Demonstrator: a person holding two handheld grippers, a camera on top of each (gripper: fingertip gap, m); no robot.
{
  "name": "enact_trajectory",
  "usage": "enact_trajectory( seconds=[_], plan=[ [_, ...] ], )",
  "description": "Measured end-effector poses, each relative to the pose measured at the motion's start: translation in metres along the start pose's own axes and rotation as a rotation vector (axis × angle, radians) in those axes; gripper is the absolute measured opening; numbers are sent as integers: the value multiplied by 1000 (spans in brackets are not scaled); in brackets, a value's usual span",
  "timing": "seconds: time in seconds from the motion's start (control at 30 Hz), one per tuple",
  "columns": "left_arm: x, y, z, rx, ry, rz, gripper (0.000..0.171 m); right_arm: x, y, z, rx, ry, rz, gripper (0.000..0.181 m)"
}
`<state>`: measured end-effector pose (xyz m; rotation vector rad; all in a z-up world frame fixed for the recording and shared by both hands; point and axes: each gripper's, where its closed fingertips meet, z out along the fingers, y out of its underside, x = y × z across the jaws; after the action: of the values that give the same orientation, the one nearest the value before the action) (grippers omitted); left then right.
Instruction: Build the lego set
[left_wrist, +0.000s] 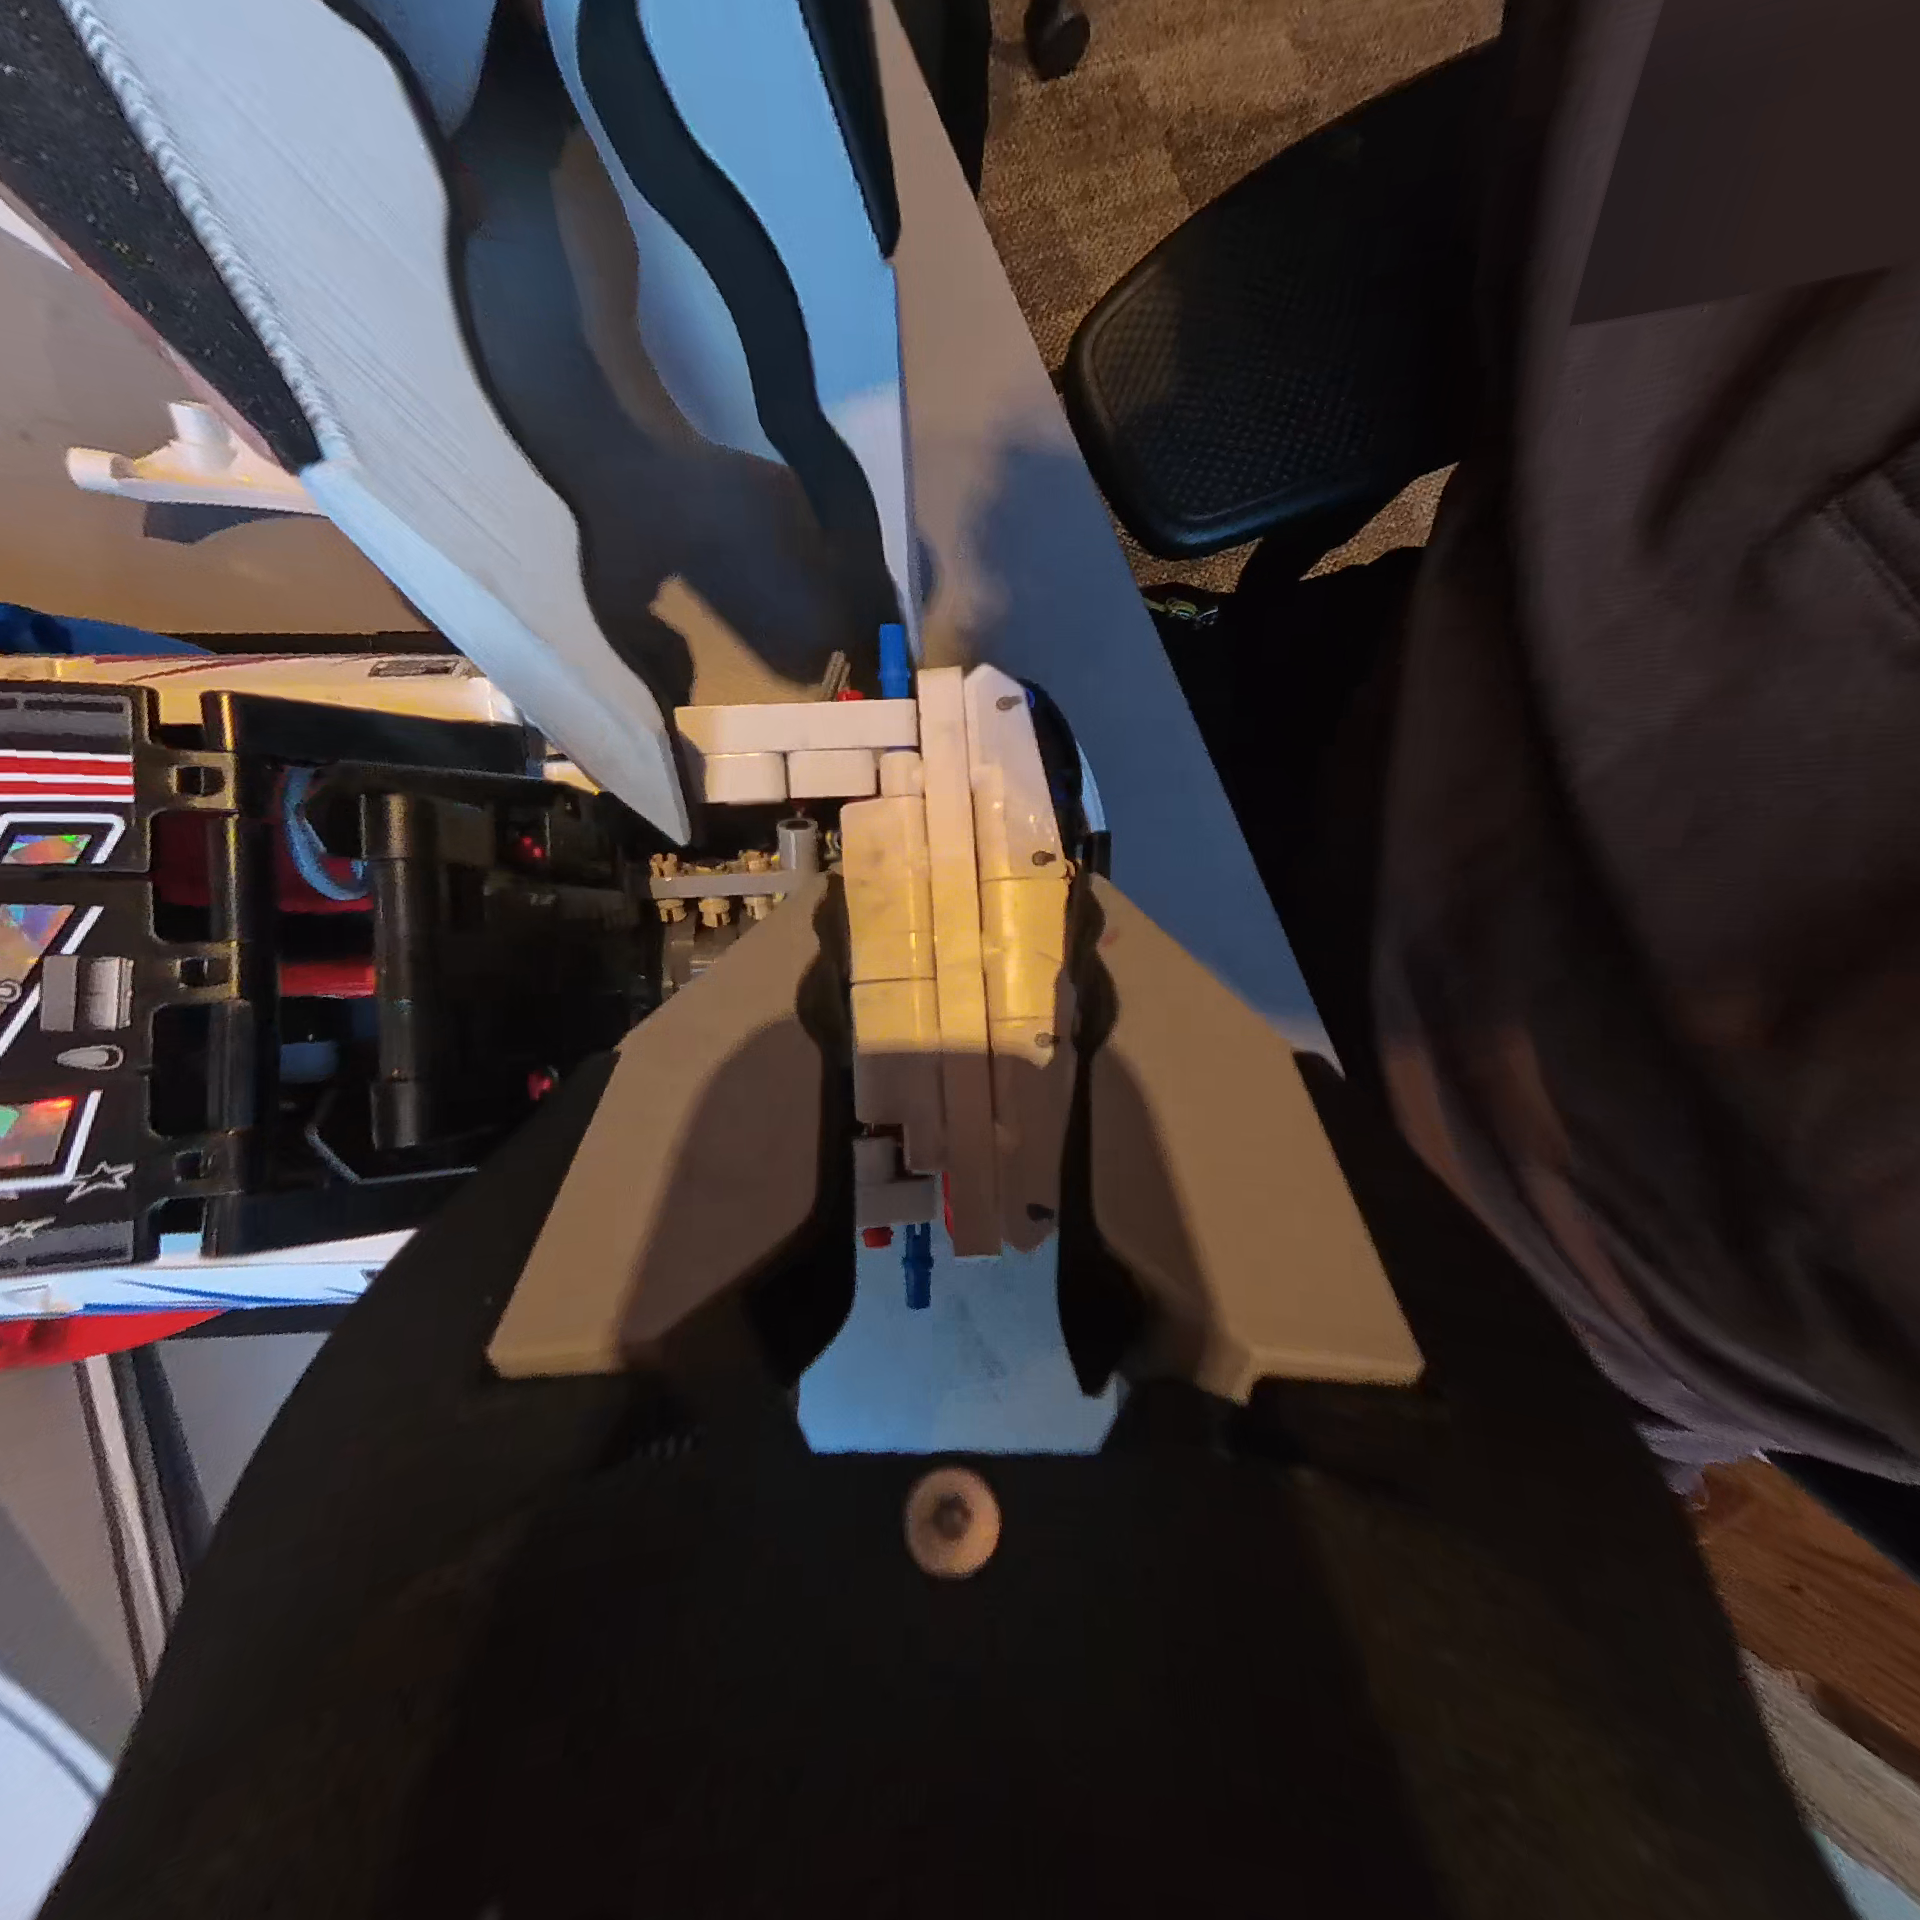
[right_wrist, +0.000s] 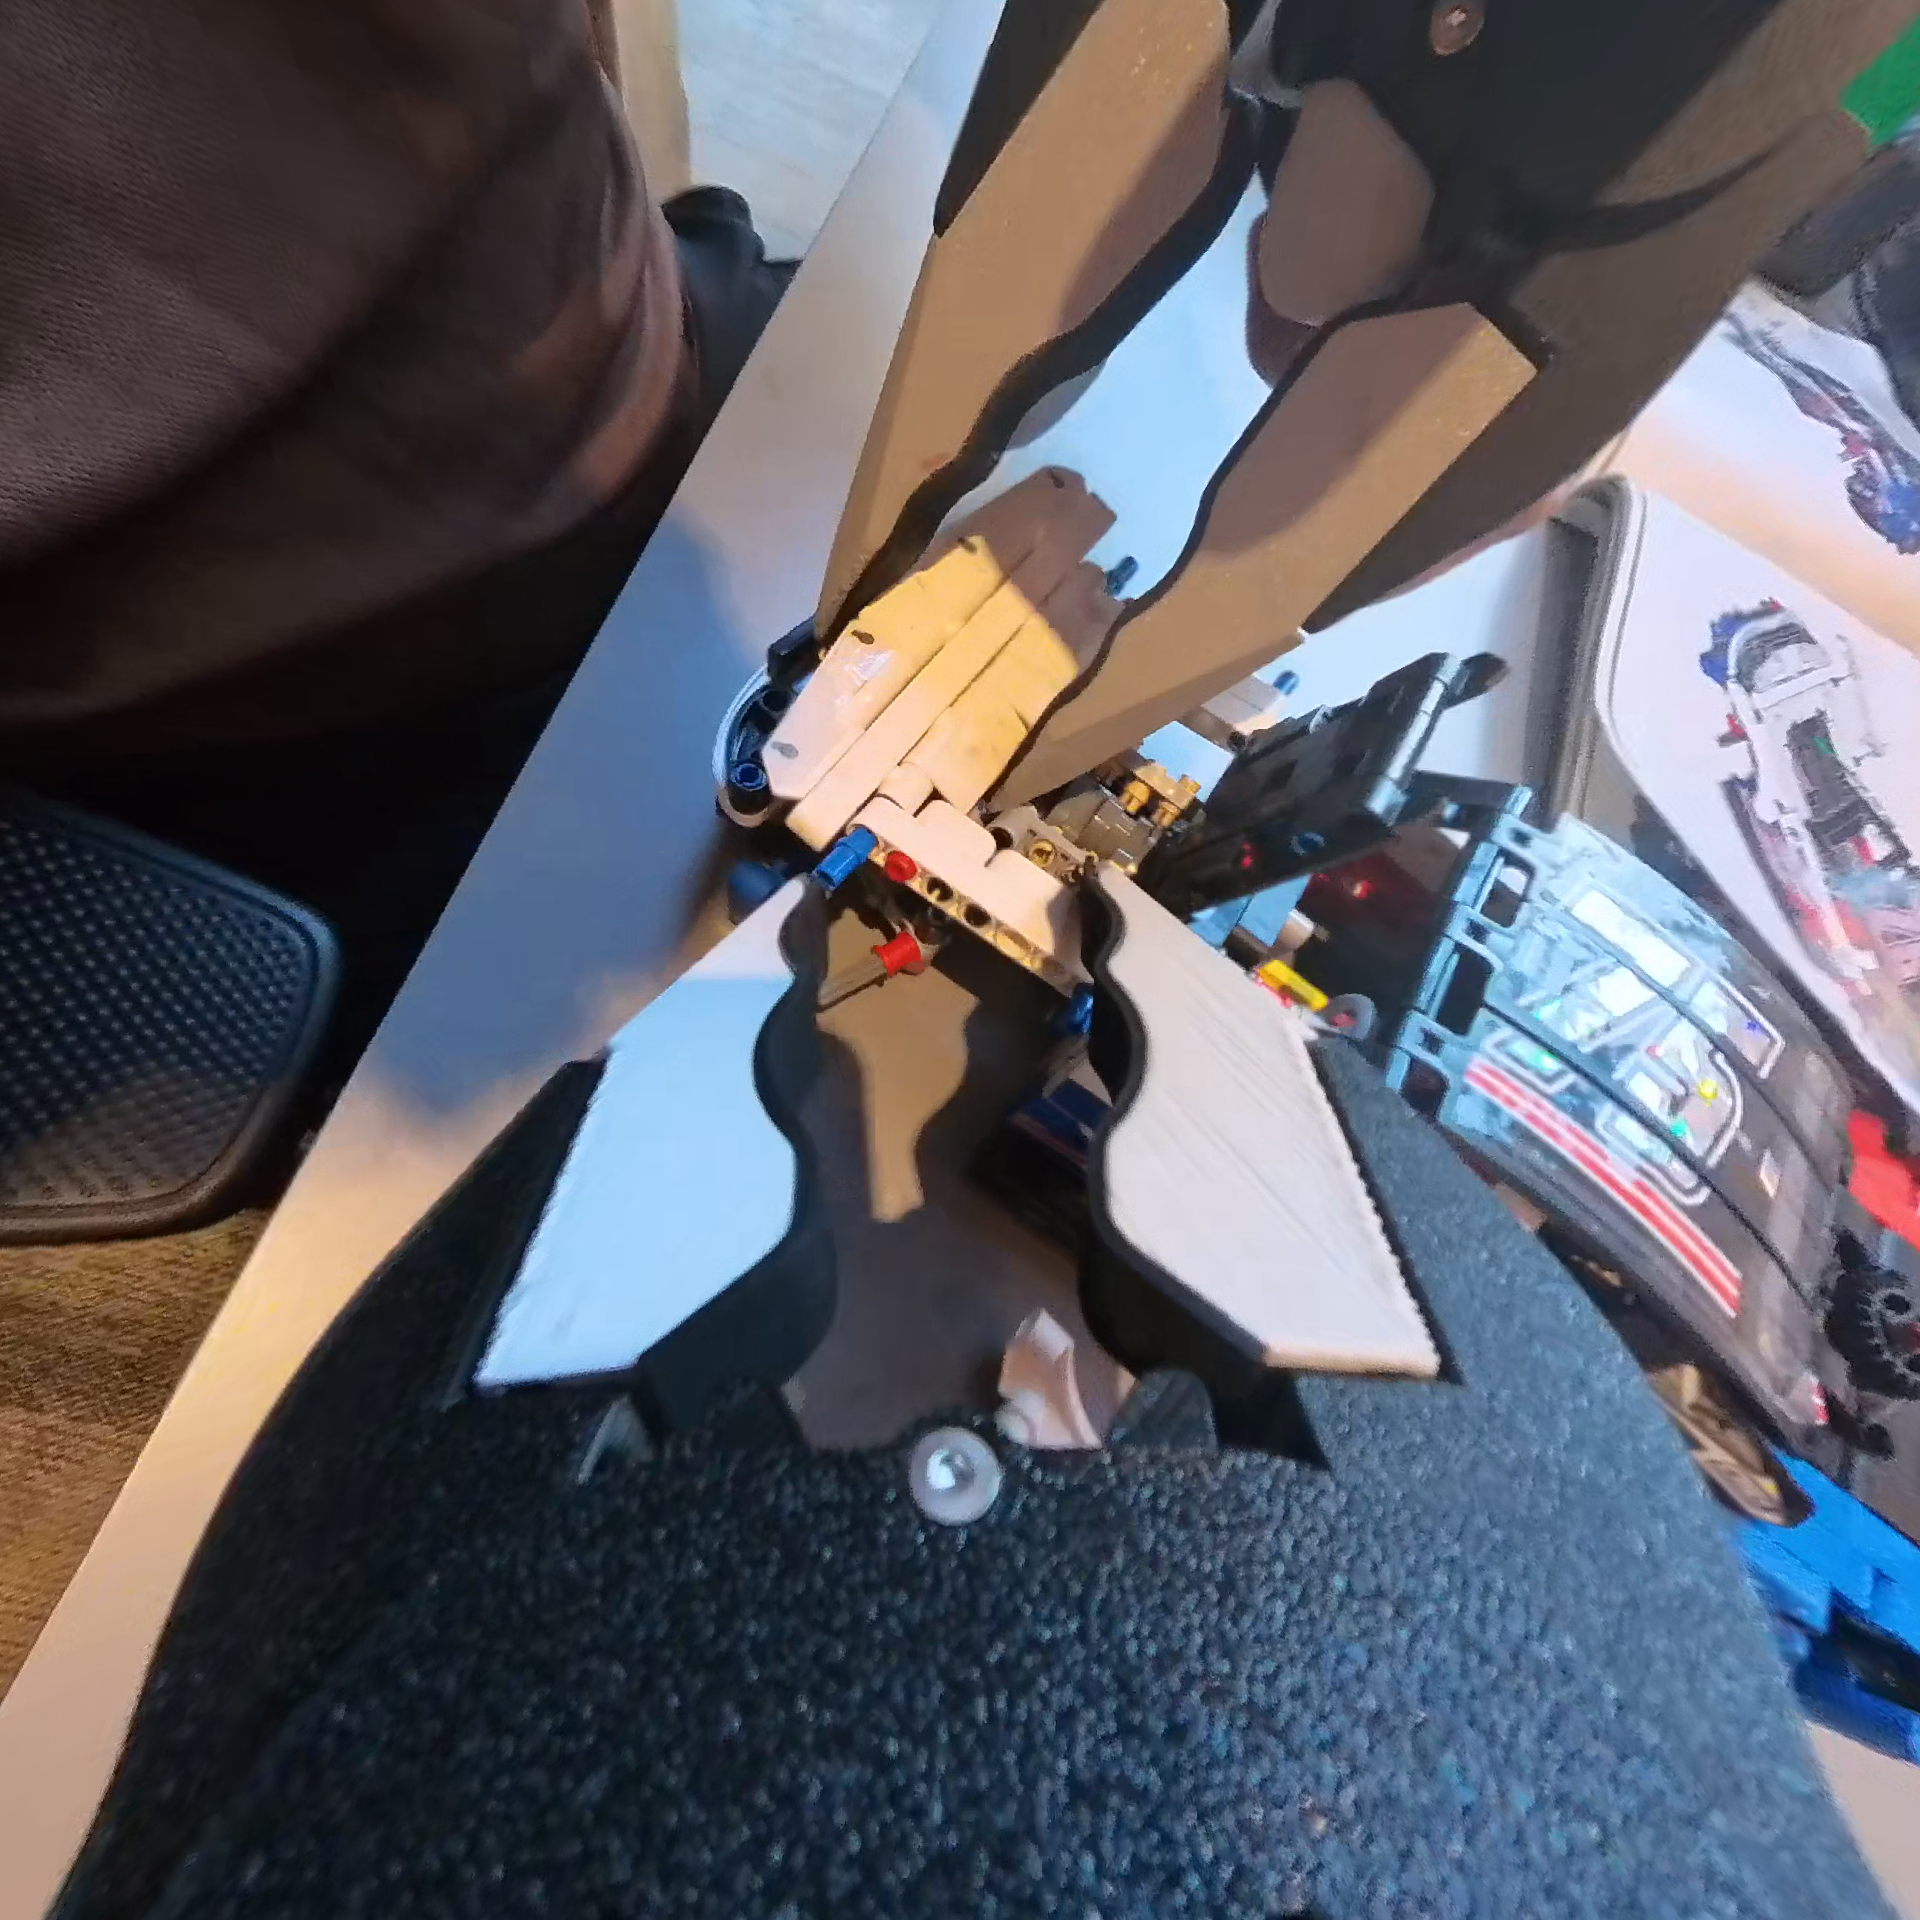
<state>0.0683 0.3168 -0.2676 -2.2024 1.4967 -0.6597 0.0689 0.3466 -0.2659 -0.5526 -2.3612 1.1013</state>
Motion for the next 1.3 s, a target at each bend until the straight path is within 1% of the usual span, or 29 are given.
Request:
enact_trajectory(
  seconds=[0.07, 0.17, 0.27, 0.33, 0.4, 0.43, 0.47, 0.53, 0.57, 0.6, 0.63, 0.7, 0.73, 0.77, 0.8, 0.87, 0.9, 0.97, 1.0, 1.03, 1.07, 1.1, 1.17, 1.23, 1.3],
  plan=[
    [-1, -2, 1, 11, -4, 17, 40, -2, -1, -4, 25, -38, 36, 51],
    [-2, -5, 2, 19, -9, 42, 41, 1, -3, -12, 58, -56, 80, 54],
    [-3, -5, 2, 19, 2, 23, 40, 1, 2, -13, 29, -55, 75, 54],
    [-4, -4, 2, 9, 1, 2, 41, 3, 4, -15, -30, -2, 35, 54],
    [-4, -3, -1, -8, -38, 28, 40, 13, 11, -27, -95, 125, 38, 48],
    [-4, -3, -3, -17, -66, 46, 40, 17, 13, -36, -90, 189, 91, 45],
    [-5, -2, -5, -22, -102, 62, 40, 17, 13, -44, -47, 236, 183, 44],
    [-8, 0, -10, -9, -175, 71, 39, 11, 13, -59, 108, 284, 459, 39],
    [-6, 0, -13, 14, -194, 62, 39, 3, 15, -65, 166, 274, 590, 46],
    [-2, -2, -17, 55, -210, 51, 39, -4, 20, -71, 190, 280, 688, 50],
    [1, -3, -23, 98, -232, 33, 40, -5, 29, -79, 187, 330, 754, 49],
    [4, -2, -39, 184, -286, -11, 40, -4, 39, -100, 202, 411, 798, 48],
    [6, 0, -47, 232, -314, -37, 40, -2, 42, -110, 222, 443, 817, 45],
    [4, 6, -55, 272, -361, -69, 40, 1, 48, -119, 240, 484, 851, 47],
    [-2, 14, -63, 310, -430, -99, 40, 2, 51, -123, 270, 511, 883, 51],
    [-7, 29, -73, 395, -529, -126, 40, 4, 48, -122, 339, 547, 923, 52],
    [-7, 37, -73, 405, -553, -130, 40, 7, 48, -121, 336, 585, 934, 53],
    [-11, 56, -66, 365, -593, -120, 39, 14, 44, -117, 312, 648, 885, 25],
    [-12, 60, -62, 377, -612, -95, 39, 18, 48, -112, 265, 670, 865, 28],
    [-13, 62, -59, 406, -632, -76, 40, 21, 52, -106, 212, 677, 856, 46],
    [-15, 67, -56, 405, -658, -69, 39, 25, 54, -101, 181, 674, 851, 54],
    [-17, 70, -59, 385, -712, -48, 40, 28, 54, -98, 181, 672, 851, 49],
    [-8, 61, -66, 420, -794, 79, 40, 35, 46, -100, 248, 682, 844, 49],
    [-11, 70, -63, 361, -821, 81, 40, 39, 40, -103, 280, 711, 818, 46],
    [-17, 78, -68, 326, -878, 72, 40, 37, 39, -97, 234, 715, 782, 44]
  ],
)
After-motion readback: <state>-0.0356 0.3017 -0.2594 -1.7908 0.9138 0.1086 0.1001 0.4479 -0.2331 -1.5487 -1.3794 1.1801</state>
